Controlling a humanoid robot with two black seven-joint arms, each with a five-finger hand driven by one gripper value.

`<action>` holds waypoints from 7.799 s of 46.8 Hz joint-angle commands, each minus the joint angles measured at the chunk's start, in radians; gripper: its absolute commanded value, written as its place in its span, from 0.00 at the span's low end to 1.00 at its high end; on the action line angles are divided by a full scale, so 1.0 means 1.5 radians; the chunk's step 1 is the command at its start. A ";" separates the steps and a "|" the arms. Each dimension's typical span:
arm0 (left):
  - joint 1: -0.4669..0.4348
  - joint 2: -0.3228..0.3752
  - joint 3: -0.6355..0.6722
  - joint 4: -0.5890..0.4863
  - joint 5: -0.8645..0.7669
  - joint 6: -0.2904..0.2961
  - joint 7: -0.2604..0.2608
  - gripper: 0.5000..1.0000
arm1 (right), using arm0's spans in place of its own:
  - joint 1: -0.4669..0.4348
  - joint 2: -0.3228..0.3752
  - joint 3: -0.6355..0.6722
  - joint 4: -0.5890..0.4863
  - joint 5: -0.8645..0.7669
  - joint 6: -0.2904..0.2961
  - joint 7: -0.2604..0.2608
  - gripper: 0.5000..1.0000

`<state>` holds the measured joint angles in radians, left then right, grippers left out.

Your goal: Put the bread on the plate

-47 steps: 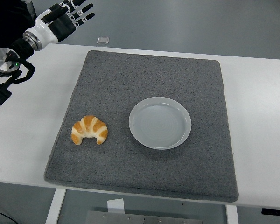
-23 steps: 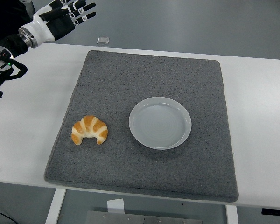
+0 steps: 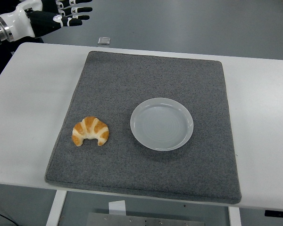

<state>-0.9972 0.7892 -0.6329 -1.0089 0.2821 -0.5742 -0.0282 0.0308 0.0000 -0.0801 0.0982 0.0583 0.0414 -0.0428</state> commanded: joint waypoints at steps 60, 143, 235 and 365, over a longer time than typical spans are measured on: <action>0.123 0.115 0.003 -0.303 0.494 0.066 -0.081 0.98 | 0.000 0.000 0.000 0.000 0.000 0.000 0.000 0.90; 0.257 0.035 0.075 -0.337 0.876 0.310 -0.105 0.99 | 0.000 0.000 -0.001 0.000 0.000 0.000 0.001 0.90; -0.032 0.088 0.033 -0.292 0.704 0.076 -0.168 0.00 | 0.000 0.000 -0.001 0.000 0.000 0.000 0.000 0.90; -0.005 -0.330 0.201 -0.115 0.939 0.208 -0.081 0.51 | 0.000 0.000 -0.001 0.000 0.000 0.000 0.000 0.91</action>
<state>-1.0064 0.2929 -0.3313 -1.1811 1.6924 -0.2626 -0.1499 0.0307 0.0000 -0.0798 0.0982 0.0583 0.0414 -0.0429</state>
